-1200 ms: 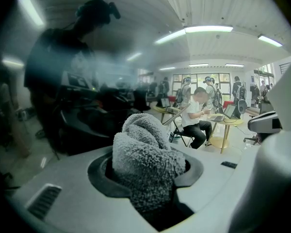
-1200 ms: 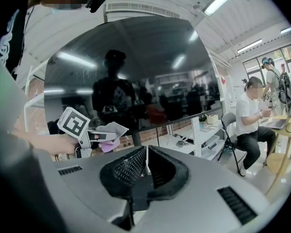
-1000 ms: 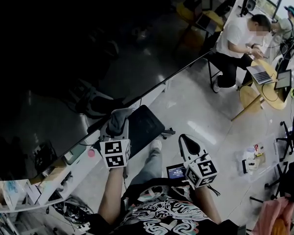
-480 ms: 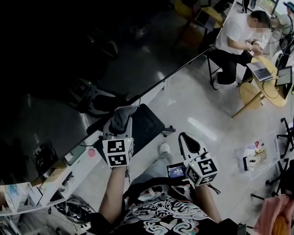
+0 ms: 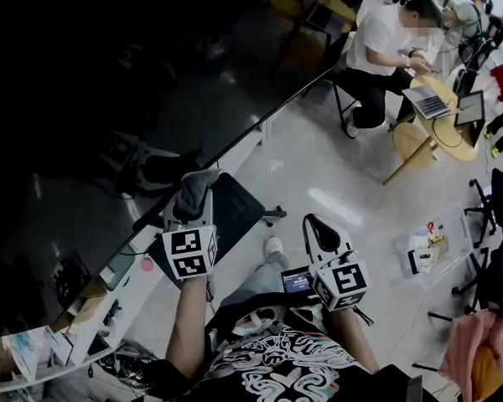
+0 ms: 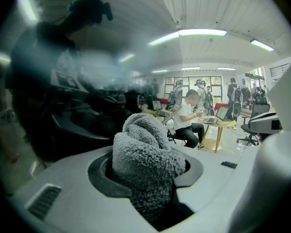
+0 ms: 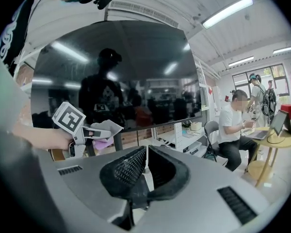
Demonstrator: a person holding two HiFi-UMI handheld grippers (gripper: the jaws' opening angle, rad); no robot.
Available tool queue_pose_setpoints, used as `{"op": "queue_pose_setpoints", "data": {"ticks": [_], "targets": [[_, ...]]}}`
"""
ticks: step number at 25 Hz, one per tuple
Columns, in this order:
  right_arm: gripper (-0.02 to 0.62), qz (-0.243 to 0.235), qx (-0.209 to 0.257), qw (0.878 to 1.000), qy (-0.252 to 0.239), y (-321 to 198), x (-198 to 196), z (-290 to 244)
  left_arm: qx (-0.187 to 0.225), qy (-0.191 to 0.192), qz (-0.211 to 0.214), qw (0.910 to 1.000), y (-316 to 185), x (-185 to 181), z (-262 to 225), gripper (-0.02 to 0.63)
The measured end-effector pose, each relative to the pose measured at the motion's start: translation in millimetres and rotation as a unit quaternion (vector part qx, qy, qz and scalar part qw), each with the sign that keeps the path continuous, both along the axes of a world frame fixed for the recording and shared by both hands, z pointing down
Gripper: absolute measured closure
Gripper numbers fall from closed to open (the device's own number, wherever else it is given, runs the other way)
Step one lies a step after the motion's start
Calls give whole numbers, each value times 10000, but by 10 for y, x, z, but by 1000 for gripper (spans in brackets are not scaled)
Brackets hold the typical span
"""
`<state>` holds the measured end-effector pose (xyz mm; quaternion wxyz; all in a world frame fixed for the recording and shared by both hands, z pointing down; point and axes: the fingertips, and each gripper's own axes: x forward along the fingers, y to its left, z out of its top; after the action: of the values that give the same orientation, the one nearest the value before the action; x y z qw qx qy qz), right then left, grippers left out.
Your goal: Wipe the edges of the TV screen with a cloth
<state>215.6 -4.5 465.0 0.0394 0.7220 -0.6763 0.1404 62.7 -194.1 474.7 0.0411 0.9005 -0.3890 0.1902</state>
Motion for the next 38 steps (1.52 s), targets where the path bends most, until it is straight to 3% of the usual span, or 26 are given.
{"op": "queue_pose_setpoints", "data": {"ticks": [30, 38], "targets": [[560, 578, -13, 9982, -141, -81, 1002, 19, -167, 92, 714, 9973, -138, 1340, -44, 414], [560, 809, 15, 9966, -140, -98, 1052, 41, -182, 94, 939, 9954, -195, 1458, -3, 414]]}}
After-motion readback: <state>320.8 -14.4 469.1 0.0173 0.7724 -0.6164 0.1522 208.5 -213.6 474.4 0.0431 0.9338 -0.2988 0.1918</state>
